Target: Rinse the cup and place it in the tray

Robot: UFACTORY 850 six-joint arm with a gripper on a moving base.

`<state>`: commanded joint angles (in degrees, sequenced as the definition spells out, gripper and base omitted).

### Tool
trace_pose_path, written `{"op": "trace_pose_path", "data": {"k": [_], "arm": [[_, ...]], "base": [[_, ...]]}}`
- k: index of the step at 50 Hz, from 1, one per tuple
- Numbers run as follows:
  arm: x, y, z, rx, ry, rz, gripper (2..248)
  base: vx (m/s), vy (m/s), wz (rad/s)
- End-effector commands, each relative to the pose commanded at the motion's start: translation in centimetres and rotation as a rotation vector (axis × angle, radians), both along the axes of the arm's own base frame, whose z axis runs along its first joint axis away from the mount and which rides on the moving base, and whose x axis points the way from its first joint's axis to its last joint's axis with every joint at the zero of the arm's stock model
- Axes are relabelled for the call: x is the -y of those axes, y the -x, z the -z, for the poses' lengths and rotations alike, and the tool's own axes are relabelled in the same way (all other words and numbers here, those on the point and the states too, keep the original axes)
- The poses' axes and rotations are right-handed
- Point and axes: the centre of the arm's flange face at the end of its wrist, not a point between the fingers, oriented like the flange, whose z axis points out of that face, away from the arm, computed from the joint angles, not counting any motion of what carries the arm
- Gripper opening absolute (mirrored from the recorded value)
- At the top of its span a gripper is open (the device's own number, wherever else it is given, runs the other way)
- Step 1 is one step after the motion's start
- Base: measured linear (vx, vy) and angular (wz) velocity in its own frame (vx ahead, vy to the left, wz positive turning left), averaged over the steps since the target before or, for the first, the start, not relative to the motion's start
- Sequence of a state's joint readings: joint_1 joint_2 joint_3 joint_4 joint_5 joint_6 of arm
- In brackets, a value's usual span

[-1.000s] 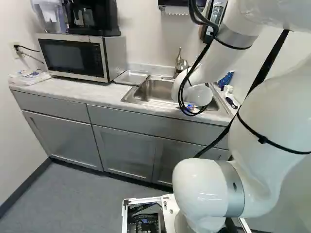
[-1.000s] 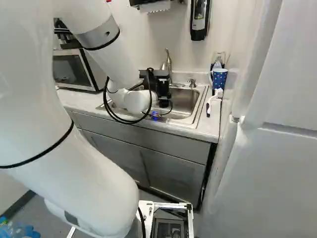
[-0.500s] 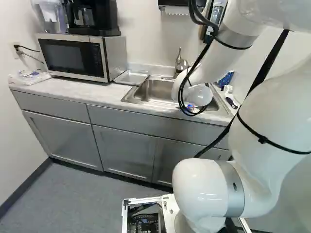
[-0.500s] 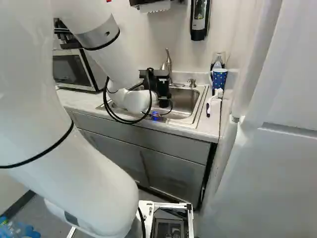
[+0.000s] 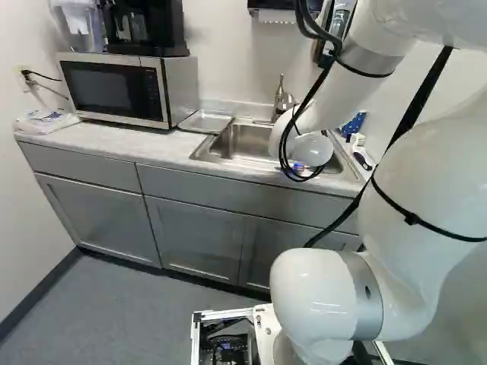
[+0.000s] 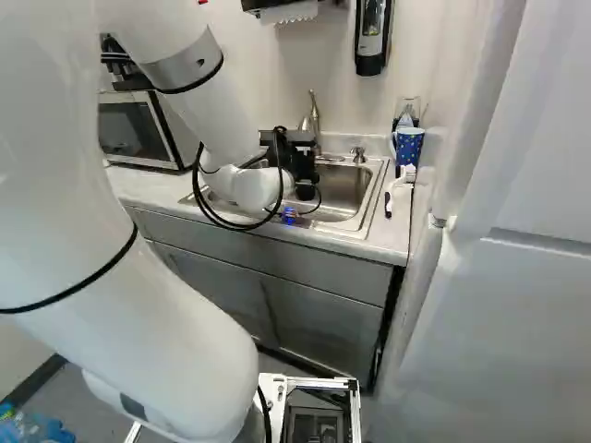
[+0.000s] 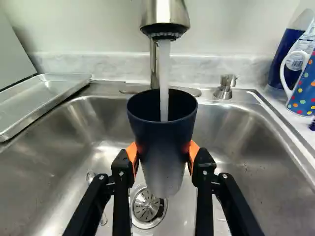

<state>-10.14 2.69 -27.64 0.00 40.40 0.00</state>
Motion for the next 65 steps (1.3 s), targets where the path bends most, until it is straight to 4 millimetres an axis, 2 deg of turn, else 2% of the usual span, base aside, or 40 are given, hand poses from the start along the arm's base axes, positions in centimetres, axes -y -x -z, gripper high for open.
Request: {"op": "trace_pose_path", "data": {"k": [65], "arm": [[0.0,0.0,0.0,0.0,0.0,0.0,120]], "base": [[0.0,0.0,0.0]]}}
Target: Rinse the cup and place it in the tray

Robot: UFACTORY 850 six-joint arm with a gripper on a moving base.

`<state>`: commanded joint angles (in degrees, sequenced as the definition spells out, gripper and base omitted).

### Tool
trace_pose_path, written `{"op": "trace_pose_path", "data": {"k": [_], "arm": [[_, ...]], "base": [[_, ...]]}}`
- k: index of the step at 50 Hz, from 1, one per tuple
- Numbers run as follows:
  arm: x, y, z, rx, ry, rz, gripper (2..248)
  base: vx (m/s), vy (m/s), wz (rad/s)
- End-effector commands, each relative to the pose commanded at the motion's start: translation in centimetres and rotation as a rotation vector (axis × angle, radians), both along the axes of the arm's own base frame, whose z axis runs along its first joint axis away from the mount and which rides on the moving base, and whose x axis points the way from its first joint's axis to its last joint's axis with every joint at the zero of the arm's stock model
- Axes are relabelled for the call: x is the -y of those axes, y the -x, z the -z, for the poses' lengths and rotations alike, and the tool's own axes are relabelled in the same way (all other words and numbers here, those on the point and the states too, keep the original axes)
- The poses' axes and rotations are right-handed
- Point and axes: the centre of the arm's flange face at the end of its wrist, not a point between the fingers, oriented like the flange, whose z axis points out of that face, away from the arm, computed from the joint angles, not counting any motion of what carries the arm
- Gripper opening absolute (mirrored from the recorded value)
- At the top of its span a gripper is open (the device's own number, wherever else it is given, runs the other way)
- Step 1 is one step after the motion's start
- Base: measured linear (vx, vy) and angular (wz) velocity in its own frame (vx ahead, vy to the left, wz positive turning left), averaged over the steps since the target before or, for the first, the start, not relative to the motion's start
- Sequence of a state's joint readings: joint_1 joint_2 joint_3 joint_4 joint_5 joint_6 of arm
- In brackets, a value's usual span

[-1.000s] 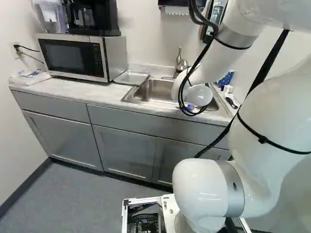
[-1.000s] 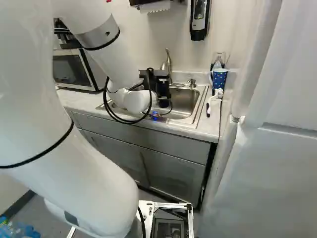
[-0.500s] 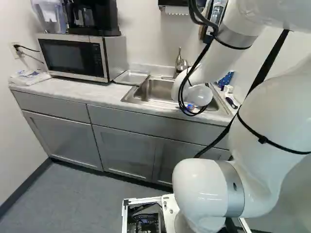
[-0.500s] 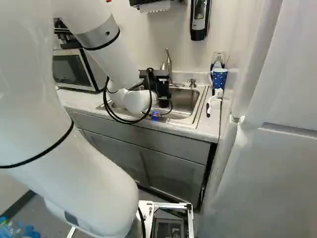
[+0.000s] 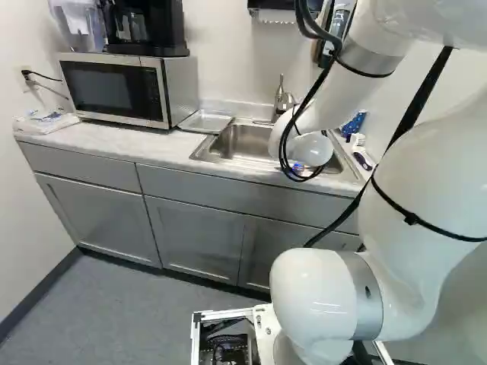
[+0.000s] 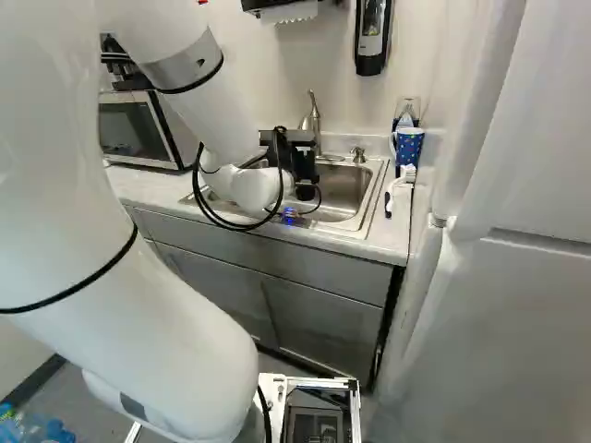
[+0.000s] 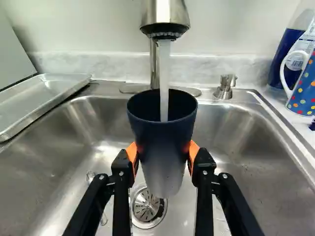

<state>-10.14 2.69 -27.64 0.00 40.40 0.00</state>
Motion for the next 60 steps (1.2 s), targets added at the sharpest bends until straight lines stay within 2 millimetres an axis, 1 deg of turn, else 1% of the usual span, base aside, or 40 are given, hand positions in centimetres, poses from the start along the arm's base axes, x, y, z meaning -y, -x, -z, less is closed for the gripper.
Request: {"op": "trace_pose_path", "data": {"k": [60], "arm": [[0.0,0.0,0.0,0.0,0.0,0.0,120]], "base": [[0.0,0.0,0.0]]}}
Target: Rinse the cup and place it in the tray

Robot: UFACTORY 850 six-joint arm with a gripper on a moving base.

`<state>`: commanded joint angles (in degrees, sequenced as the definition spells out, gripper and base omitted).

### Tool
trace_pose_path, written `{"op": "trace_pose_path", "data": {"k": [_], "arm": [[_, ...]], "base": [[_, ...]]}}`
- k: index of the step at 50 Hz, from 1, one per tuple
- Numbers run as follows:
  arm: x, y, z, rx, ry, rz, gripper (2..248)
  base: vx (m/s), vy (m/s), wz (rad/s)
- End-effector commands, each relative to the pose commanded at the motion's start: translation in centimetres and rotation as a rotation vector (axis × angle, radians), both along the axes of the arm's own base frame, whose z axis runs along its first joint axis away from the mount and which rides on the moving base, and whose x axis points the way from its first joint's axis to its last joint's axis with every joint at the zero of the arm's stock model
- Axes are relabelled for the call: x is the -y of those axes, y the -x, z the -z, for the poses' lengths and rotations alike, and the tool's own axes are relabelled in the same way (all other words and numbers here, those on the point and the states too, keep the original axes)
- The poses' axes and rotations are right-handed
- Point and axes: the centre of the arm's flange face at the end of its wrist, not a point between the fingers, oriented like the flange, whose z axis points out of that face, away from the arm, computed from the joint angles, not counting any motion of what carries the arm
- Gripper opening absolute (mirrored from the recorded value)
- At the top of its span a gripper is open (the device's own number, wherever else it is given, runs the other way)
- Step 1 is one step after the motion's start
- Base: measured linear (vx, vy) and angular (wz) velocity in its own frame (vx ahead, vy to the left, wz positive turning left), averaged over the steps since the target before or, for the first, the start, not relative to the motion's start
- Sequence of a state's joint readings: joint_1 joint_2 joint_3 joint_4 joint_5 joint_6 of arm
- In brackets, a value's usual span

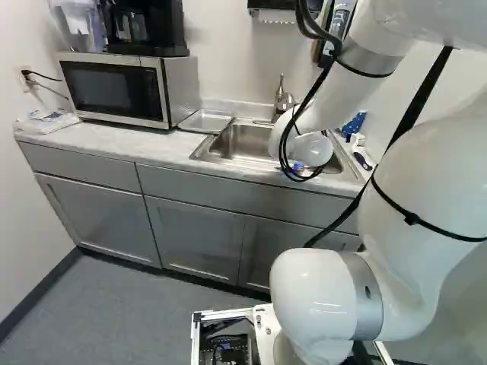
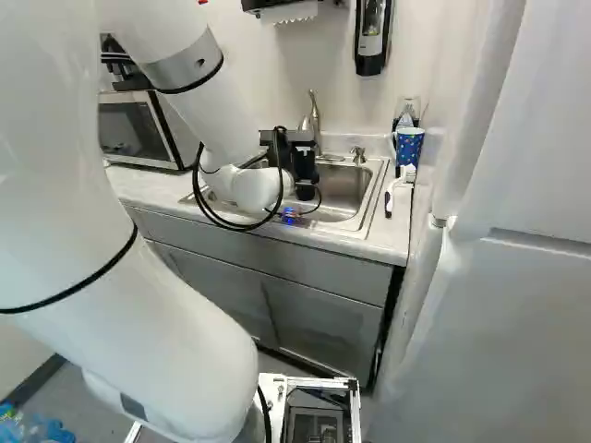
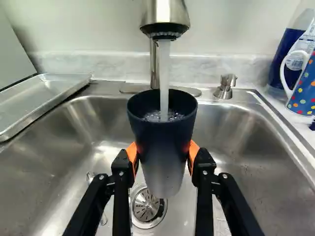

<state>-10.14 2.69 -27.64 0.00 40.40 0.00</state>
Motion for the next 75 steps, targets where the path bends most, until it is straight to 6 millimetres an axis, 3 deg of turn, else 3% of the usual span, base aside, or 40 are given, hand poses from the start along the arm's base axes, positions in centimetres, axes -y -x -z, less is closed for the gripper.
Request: {"op": "trace_pose_path", "data": {"k": [44,75], "arm": [[-0.1,0.0,0.0,0.0,0.0,-0.003,120],[-4.1,-0.3,0.0,0.0,0.0,-0.101,120]], "base": [[0.0,0.0,0.0],[0.0,0.0,0.0]]}}
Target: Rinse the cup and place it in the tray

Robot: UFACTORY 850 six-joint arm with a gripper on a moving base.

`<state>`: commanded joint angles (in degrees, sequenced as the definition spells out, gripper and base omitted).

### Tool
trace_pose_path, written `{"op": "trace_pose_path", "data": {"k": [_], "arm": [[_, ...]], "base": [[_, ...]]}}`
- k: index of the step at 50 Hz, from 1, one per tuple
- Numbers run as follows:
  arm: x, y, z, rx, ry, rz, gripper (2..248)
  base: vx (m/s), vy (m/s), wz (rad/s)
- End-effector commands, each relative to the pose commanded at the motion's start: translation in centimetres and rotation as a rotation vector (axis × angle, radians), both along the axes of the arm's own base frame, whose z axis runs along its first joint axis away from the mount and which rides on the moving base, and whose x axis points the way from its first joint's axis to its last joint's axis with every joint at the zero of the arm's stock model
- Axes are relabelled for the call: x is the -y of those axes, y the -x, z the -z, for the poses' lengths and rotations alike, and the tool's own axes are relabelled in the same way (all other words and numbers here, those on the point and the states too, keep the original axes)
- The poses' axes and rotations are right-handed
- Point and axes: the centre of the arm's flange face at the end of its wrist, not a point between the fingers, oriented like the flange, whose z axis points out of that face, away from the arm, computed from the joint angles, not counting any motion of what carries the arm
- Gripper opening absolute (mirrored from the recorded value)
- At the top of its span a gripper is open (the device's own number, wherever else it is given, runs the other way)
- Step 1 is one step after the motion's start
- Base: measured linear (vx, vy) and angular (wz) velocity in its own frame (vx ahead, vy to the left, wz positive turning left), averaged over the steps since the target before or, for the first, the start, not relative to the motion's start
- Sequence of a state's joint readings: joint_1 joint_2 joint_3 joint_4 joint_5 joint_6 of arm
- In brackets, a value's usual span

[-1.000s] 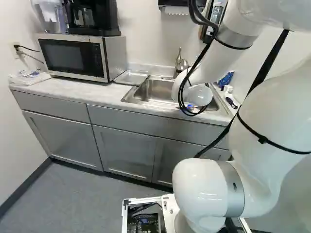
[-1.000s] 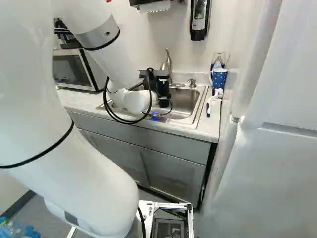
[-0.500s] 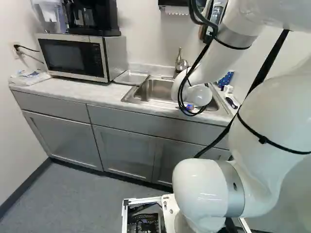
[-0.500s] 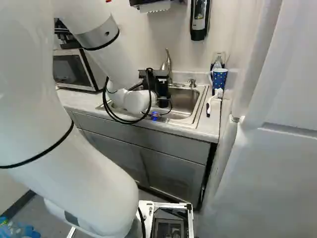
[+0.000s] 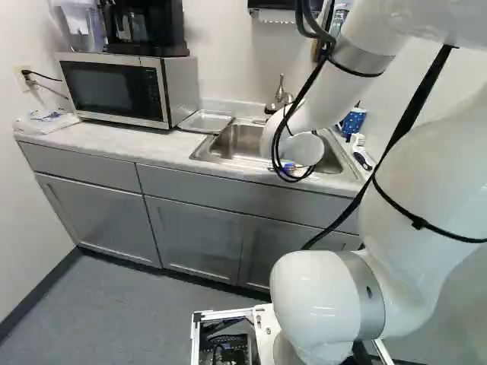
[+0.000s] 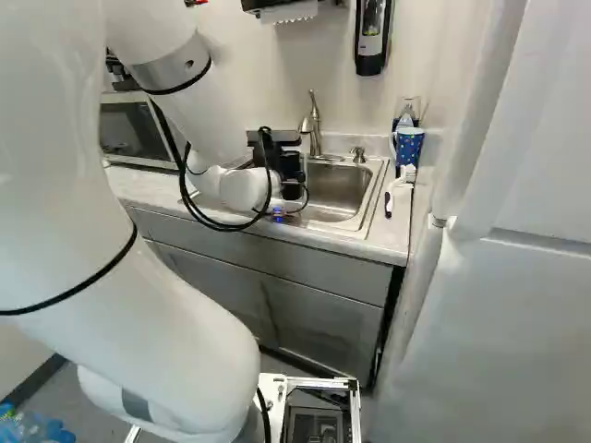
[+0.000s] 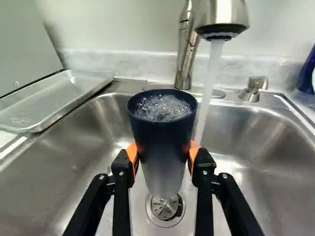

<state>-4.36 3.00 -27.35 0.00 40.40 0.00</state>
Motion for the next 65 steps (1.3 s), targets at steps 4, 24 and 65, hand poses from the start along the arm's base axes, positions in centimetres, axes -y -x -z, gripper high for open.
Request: {"op": "trace_pose_path", "data": {"k": [4,24,65], "arm": [[-0.6,0.0,0.0,0.0,0.0,-0.014,120],[-3.4,-0.9,-0.6,0.013,0.0,-0.082,120],[-8.8,-3.9,-4.9,0.109,-0.003,-0.203,120]], "base": [[0.0,0.0,0.0],[0.0,0.0,0.0],[0.0,0.0,0.0]]}}
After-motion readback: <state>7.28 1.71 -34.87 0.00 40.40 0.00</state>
